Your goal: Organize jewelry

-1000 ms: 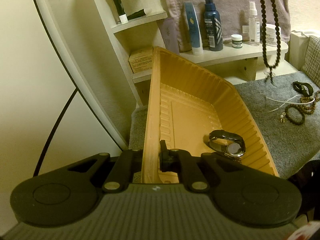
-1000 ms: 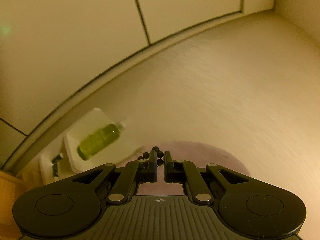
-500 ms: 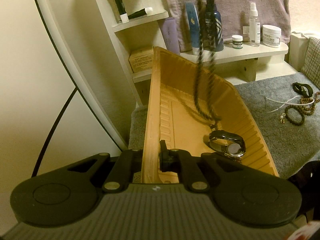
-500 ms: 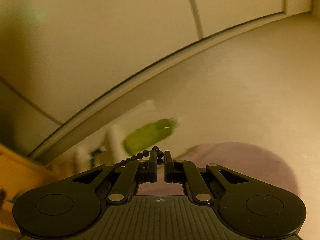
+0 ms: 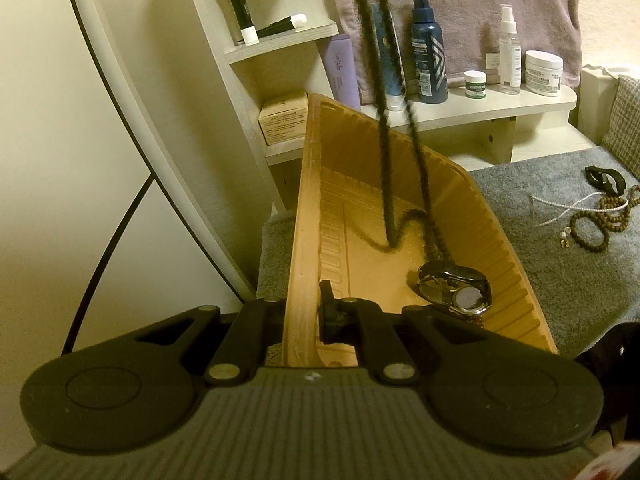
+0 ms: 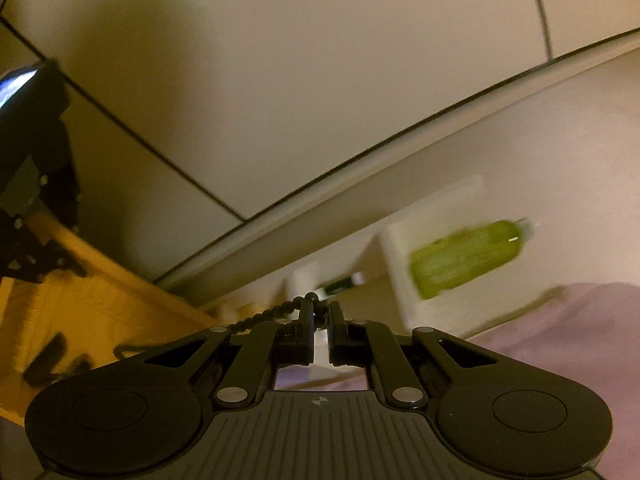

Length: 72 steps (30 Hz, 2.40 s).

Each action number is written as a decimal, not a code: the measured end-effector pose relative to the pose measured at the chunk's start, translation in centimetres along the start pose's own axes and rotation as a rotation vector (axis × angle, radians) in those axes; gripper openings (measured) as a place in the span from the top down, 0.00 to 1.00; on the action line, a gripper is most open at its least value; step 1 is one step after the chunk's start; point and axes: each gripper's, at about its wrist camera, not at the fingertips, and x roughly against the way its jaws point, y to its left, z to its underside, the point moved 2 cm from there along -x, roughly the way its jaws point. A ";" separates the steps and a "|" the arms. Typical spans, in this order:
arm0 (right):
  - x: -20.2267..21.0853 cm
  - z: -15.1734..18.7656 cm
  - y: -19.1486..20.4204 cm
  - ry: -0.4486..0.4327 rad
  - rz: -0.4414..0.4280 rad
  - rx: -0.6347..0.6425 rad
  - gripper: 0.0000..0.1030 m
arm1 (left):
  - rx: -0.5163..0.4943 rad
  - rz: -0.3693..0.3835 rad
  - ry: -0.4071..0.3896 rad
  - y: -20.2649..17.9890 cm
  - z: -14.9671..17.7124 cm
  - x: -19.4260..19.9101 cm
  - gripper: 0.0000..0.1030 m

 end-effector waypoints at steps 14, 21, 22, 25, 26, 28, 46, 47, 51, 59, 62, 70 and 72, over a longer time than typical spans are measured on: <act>-4.5 3.5 4.6 0.108 -0.199 -0.147 0.94 | 0.004 0.003 0.003 0.0 0.0 0.0 0.94; -6.6 5.4 7.3 0.155 -0.284 -0.113 0.94 | 0.004 0.003 0.006 0.1 0.0 -0.2 0.94; -6.7 5.6 7.5 0.160 -0.294 -0.110 0.94 | 0.005 0.004 0.006 0.1 0.0 -0.2 0.94; -7.0 6.0 7.8 0.162 -0.309 -0.108 0.94 | 0.005 0.003 0.006 0.1 0.0 -0.2 0.94; -7.0 6.0 7.7 0.161 -0.309 -0.107 0.94 | 0.005 0.003 0.007 0.1 0.0 -0.2 0.94; -6.9 6.1 7.6 0.155 -0.308 -0.111 0.94 | 0.005 0.003 0.007 0.1 0.0 -0.3 0.94; -1.9 9.1 5.0 0.123 -0.087 -0.358 0.91 | 0.008 0.000 0.008 0.3 0.0 -0.4 0.95; -1.1 9.8 4.7 0.132 -0.054 -0.418 0.90 | 0.009 -0.001 0.008 0.3 0.0 -0.4 0.95; 2.3 13.5 4.2 0.175 0.087 -0.658 0.67 | 0.006 0.000 0.006 0.2 0.0 -0.3 0.94; 9.3 20.9 8.4 0.292 0.305 -1.082 0.54 | 0.002 -0.003 0.004 0.1 0.1 -0.2 0.94; 10.5 22.7 10.8 0.332 0.322 -1.239 0.54 | -0.002 -0.001 0.000 0.0 0.0 -0.1 0.94; 10.3 22.6 15.2 0.332 0.275 -1.382 0.54 | -0.006 -0.005 0.002 -0.1 0.0 0.1 0.94; 9.4 22.0 15.8 0.329 0.253 -1.383 0.58 | -0.004 -0.004 0.002 -0.1 0.0 0.1 0.94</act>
